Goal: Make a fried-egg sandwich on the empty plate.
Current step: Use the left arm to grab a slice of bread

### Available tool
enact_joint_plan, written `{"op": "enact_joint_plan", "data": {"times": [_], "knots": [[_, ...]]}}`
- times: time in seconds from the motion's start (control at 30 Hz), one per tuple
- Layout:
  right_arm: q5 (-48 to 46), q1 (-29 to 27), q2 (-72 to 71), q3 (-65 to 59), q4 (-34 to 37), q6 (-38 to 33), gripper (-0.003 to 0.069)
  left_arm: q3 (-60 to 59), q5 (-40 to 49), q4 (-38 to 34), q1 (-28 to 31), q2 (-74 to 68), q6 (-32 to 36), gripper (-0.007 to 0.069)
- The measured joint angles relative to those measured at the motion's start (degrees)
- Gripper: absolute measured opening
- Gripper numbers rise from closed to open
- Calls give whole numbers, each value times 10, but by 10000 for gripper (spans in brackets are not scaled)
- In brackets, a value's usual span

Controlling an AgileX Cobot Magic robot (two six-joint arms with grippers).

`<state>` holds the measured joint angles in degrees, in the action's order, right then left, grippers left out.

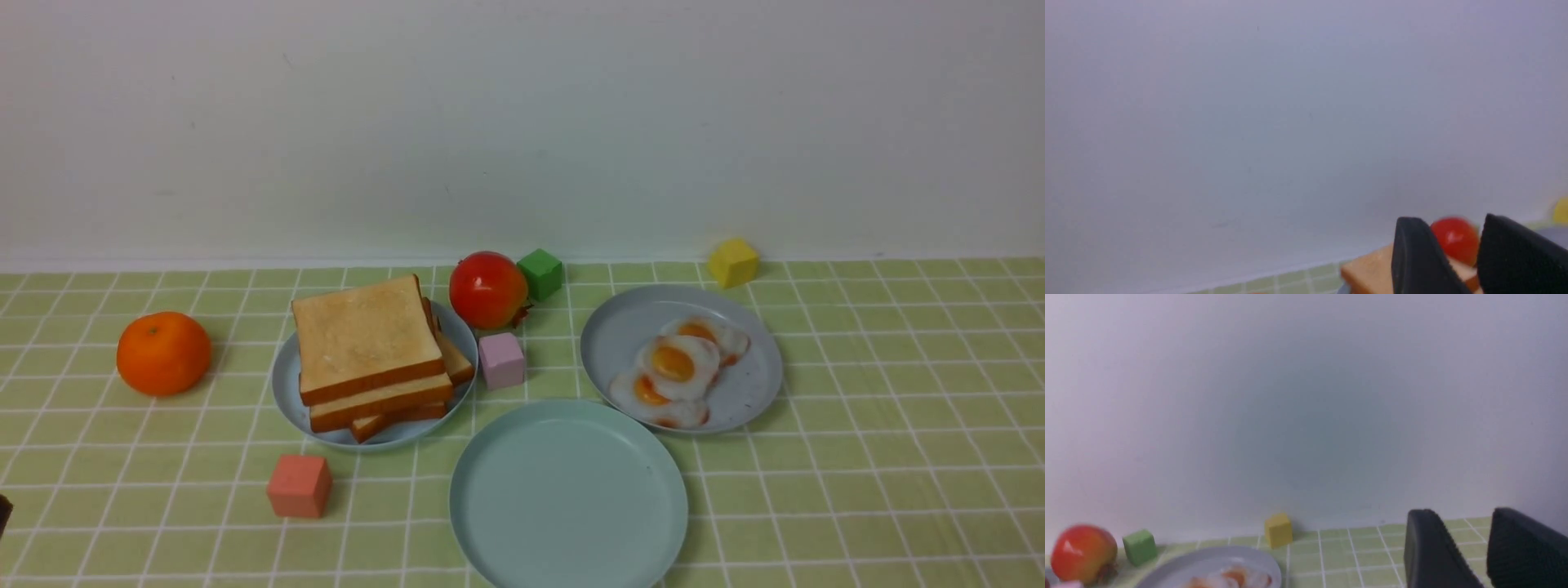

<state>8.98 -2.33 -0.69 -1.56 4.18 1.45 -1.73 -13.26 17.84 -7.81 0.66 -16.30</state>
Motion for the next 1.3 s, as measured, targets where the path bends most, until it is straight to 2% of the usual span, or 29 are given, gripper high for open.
{"op": "enact_joint_plan", "data": {"times": [0.03, 0.1, 0.13, 0.17, 0.23, 0.37, 0.5, 0.53, 0.57, 0.6, 0.67, 0.77, 0.9, 1.03, 1.13, 1.17, 1.27, 1.3], "knots": [[10, 0, 0, 0, 2, 8, 241, 0, -15, -7, 0, 0, -12, 238], [93, 0, 0, 0, 28, 76, 241, 0, -86, -40, 0, 0, -103, 238], [121, 0, 0, 2, 34, 100, 241, 0, -106, -50, 0, 0, -126, 238], [125, 0, 0, 3, 35, 100, 241, 1, -115, -54, 0, 0, -132, 238], [153, 0, 5, 29, 40, 143, 241, 25, -121, -79, 0, 0, -189, 238], [135, 0, 64, 162, 32, 190, 241, 162, -49, -117, 0, -34, -241, 238], [45, 0, 153, 315, 13, 232, 241, 337, 104, -127, 0, -147, -258, 238], [11, 0, 177, 354, 8, 238, 241, 379, 155, -131, 0, -179, -259, 238], [5, 0, 182, 368, 7, 240, 241, 387, 155, -131, 0, -179, -260, 238], [-47, 0, 217, 414, -2, 243, 241, 441, 238, -141, 0, -233, -262, 238], [-123, 0, 267, 459, -11, 245, 241, 484, 334, -154, 0, -294, -262, 238], [-216, 0, 339, 493, -31, 246, 241, 512, 432, -161, 0, -400, -262, 238], [-295, 0, 410, 487, -58, 246, 241, 512, 500, -164, 0, -512, -252, 238], [-335, 5, 453, 475, -52, 247, 241, 515, 520, -191, 0, -591, -236, 238], [-379, 53, 484, 472, -27, 222, 241, 547, 535, -258, 0, -691, -147, 238], [-383, 57, 487, 472, -25, 219, 241, 550, 536, -262, 0, -696, -147, 238], [-424, 120, 513, 472, 12, 143, 241, 614, 552, -327, 0, -779, -61, 238], [-427, 120, 513, 472, 12, 138, 241, 618, 554, -330, 0, -783, -56, 238]]}}
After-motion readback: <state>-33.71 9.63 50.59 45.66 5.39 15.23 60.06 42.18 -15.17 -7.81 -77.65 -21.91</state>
